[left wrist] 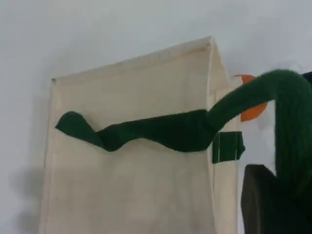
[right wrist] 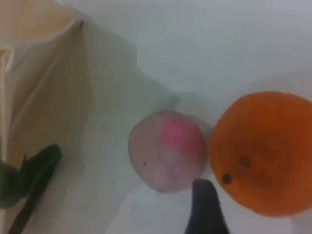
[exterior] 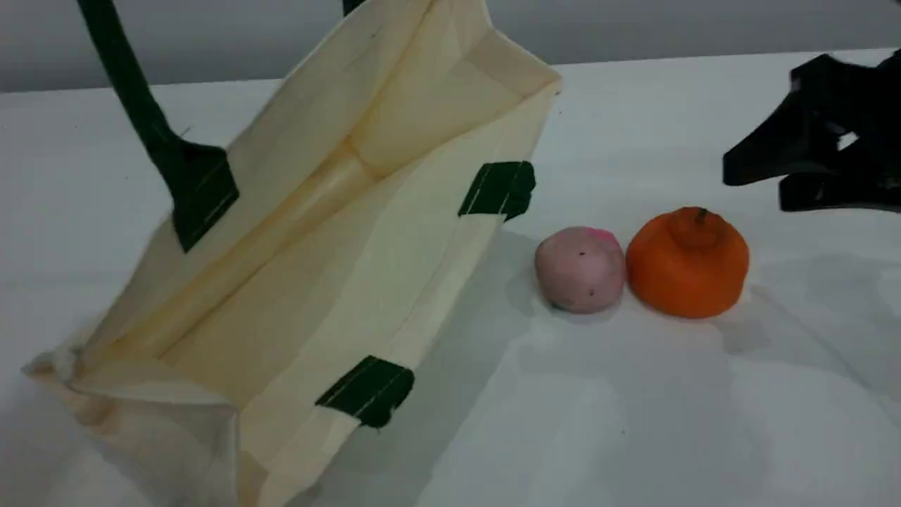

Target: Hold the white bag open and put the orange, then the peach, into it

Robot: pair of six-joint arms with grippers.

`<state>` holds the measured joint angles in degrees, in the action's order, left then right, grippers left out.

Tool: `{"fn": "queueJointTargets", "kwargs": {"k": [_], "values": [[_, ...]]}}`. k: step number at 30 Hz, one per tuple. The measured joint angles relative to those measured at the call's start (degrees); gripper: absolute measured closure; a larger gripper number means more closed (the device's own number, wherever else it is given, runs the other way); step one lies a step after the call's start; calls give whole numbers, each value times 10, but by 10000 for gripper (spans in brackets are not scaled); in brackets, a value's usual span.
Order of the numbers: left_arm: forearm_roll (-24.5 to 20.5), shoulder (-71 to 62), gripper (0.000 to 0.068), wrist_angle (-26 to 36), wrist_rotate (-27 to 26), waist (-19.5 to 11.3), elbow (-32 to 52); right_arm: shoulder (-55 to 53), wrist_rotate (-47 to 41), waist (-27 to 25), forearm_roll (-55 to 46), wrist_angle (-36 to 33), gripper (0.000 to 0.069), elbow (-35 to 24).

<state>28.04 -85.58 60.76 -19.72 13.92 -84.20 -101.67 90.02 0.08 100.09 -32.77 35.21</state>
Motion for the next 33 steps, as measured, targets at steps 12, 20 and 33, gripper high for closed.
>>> {"fn": "queueJointTargets", "kwargs": {"k": [12,20,33], "values": [[0,0,618,-2,1,0,0,-86,-1,80,0,95,257,83],[0,0,618,-2,-4,0,0,-129,0,109,0,161,262,100],[0,0,618,-2,-4,0,1,-80,-1,108,-4,190,648,97]]}}
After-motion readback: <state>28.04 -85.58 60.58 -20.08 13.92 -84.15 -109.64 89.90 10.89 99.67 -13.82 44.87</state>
